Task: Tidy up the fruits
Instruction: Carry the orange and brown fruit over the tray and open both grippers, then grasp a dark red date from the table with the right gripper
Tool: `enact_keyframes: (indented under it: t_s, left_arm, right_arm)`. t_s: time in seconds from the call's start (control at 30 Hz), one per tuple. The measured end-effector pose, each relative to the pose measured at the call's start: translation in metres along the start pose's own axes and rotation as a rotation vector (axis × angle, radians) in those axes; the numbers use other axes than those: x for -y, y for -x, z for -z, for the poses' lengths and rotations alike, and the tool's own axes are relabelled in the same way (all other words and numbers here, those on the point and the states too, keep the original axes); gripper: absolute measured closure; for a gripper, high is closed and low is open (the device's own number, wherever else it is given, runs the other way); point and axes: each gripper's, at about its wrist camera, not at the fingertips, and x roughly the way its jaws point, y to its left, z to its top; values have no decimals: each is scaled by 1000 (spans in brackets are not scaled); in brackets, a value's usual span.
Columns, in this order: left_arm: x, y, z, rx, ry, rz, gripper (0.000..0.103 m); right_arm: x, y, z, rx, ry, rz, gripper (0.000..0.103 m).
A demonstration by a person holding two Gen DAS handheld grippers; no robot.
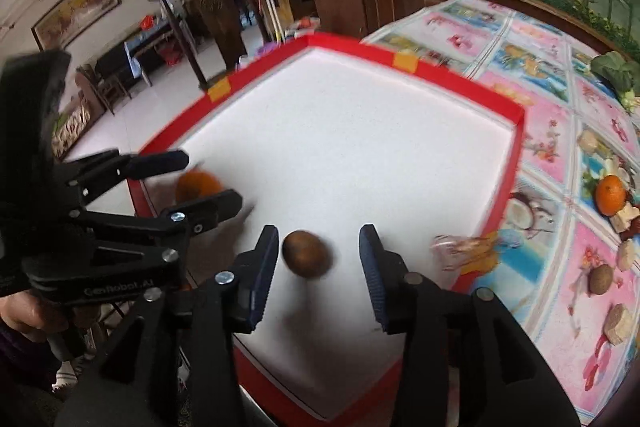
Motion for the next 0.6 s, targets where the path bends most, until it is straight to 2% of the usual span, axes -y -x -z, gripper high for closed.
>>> enact_keyframes:
  t_s: [0.1, 0.27, 0.4, 0.6]
  left_arm:
    - [5, 9, -3, 36, -10, 17, 29]
    - [18, 19, -5, 71, -48, 40, 29]
    - [28, 23, -5, 85, -67, 55, 29]
    - [41, 27, -5, 85, -91, 77, 29]
  right_arm:
    - [20, 26, 4, 65, -44, 3, 57]
    - [56, 65, 26, 131, -100, 69, 55]
    - [69, 72, 50, 82, -55, 131, 55]
    - [52, 62, 60, 30, 44, 123, 55]
